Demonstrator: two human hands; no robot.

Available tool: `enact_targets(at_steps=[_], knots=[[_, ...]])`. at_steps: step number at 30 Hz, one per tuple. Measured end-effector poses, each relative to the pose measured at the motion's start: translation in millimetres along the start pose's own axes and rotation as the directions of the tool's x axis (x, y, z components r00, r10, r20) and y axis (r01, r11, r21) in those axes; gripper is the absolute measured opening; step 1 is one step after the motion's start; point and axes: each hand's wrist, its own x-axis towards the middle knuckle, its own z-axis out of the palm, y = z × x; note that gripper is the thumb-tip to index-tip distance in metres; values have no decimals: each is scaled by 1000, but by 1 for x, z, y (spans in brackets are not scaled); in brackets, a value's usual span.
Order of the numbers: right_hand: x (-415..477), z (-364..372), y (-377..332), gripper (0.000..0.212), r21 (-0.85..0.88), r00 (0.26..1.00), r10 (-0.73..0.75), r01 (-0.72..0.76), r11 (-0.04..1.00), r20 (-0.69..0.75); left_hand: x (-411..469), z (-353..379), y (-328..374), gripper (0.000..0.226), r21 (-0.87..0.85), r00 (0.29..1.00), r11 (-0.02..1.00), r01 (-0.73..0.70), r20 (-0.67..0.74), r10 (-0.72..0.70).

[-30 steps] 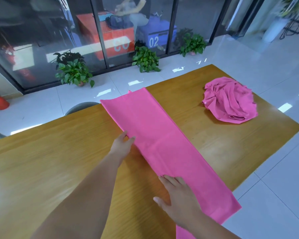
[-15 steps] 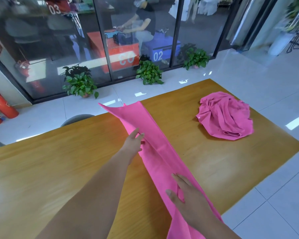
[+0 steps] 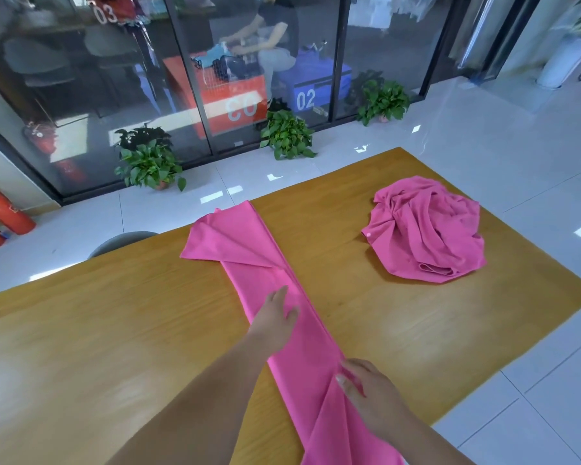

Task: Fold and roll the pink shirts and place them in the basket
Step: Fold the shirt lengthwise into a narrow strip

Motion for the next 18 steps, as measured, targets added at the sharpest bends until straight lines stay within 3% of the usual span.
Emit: enact_targets(at_steps=[4, 11, 15, 18], knots=[[-13, 5, 12, 81, -2, 997, -42, 42, 999, -65, -58, 39, -25, 57, 114, 987, 984, -139, -62, 147], [-51, 27, 28, 42, -29, 974, -27, 21, 999, -224, -140, 75, -56, 51, 265, 937, 904, -334, -12, 350], [-83, 42, 38, 35, 14, 968, 68, -66, 998, -240, -181, 89, -67, 49, 160, 949, 936, -314, 33, 313], [-100, 44, 44, 35, 65, 968, 82, -68, 996, -239, -207, 98, -70, 49, 43, 984, 984, -176, 48, 174]])
